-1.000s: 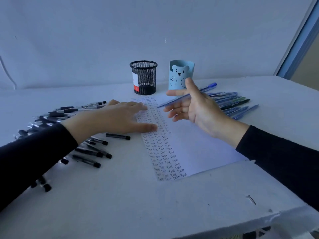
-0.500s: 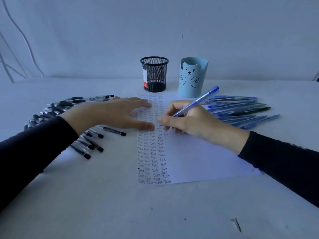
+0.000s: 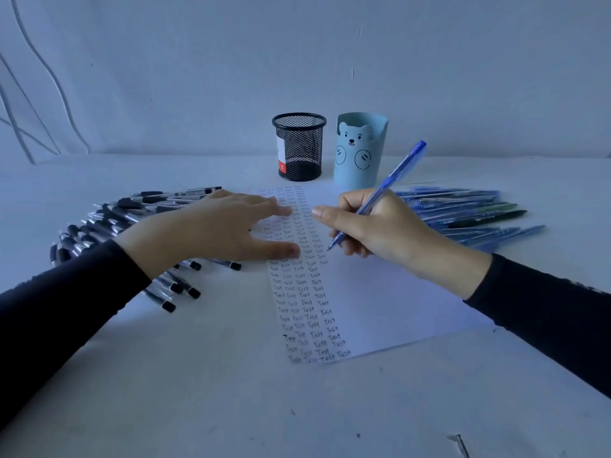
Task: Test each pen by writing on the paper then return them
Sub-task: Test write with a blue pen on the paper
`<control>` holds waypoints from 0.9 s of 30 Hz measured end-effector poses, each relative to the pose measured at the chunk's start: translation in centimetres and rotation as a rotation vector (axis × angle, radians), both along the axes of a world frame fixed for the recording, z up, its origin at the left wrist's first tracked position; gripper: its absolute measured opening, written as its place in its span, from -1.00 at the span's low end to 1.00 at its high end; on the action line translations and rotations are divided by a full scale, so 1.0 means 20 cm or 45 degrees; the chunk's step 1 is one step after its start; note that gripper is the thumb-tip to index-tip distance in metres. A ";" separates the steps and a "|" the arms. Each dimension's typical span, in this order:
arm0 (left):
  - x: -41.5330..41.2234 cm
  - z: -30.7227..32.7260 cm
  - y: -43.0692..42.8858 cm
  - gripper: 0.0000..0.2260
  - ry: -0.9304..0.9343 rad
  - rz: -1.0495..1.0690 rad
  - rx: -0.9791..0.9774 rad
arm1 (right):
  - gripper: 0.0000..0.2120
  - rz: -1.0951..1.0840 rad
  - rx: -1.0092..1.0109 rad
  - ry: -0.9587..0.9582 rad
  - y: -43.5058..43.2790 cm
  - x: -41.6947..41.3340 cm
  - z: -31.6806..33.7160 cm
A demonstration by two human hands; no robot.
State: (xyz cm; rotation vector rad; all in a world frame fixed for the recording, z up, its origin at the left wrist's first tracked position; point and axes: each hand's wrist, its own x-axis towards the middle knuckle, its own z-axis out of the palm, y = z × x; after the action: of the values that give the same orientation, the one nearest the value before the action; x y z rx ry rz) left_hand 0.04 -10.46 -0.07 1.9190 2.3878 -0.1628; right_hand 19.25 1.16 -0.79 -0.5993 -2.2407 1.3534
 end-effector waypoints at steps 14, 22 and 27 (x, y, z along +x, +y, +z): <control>0.07 0.00 -0.04 -0.13 0.112 0.064 0.072 | -0.62 -0.066 0.126 0.046 -0.01 0.02 -0.10; 0.02 -0.05 0.03 -0.25 0.061 0.082 0.246 | -0.63 0.021 0.105 0.046 0.00 0.02 -0.10; 0.01 -0.10 0.12 -0.52 -0.177 0.015 0.294 | -0.65 0.019 0.090 0.057 0.00 0.02 -0.10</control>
State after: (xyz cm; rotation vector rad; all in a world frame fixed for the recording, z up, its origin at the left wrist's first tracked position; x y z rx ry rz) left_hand 0.16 -8.06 -2.10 1.9336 2.4153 0.2493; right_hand 19.67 1.14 -2.79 -0.5235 -2.2507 1.2768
